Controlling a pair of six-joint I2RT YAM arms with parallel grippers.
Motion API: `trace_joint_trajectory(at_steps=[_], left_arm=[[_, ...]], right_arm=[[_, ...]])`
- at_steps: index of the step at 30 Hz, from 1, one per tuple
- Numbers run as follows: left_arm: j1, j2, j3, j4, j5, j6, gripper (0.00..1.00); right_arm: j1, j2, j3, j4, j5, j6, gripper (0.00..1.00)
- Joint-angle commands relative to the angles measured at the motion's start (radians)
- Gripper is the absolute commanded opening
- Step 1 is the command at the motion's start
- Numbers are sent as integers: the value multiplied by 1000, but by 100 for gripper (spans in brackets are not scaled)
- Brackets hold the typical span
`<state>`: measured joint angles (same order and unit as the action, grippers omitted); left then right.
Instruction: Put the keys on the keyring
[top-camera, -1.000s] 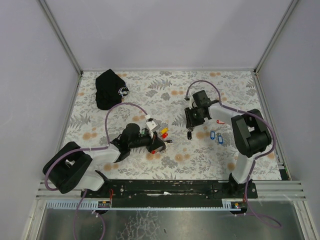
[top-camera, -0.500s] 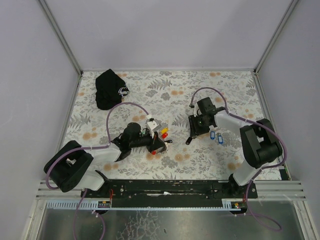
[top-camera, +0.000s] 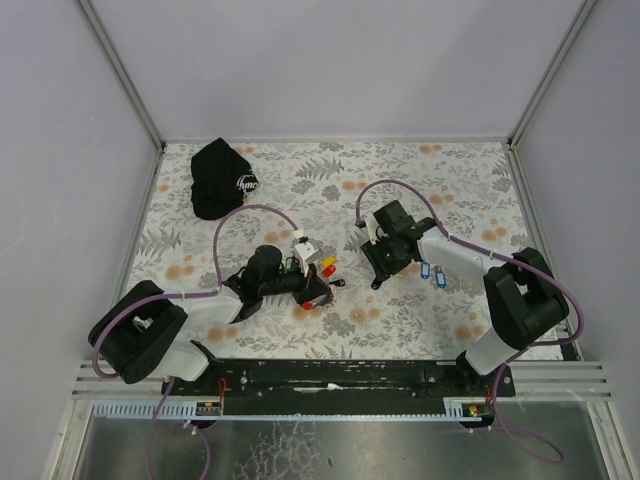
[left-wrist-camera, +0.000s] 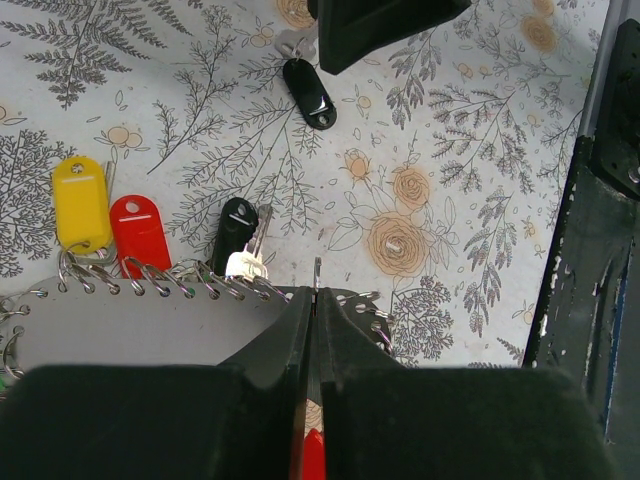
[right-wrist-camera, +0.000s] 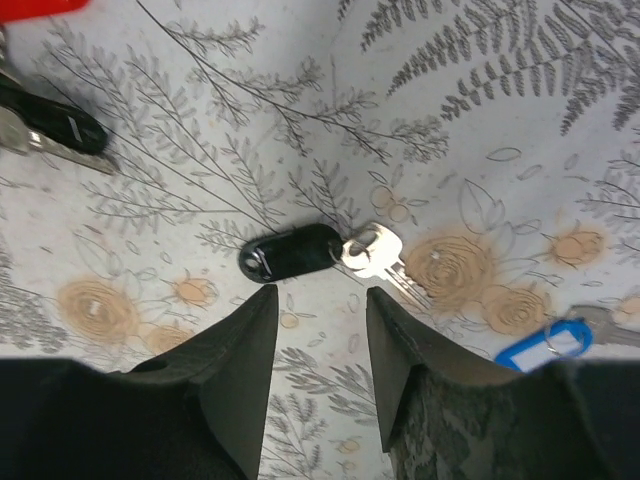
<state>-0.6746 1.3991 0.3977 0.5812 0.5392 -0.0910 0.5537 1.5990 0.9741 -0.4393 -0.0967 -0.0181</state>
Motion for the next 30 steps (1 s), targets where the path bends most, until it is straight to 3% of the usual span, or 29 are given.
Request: trace_joint_trajectory(at_steps=[1,8,30], left_arm=[[-11,4,32,14,15,20,1],[-13,8,35,11,19,22,1],[-14,5,38,-1,23,28,1]], right_arm=[[14,-12,62,-78,95,-124,47],[39,20,77,-98,80,-205,45],[46,112,90,-20,88,-240,38]])
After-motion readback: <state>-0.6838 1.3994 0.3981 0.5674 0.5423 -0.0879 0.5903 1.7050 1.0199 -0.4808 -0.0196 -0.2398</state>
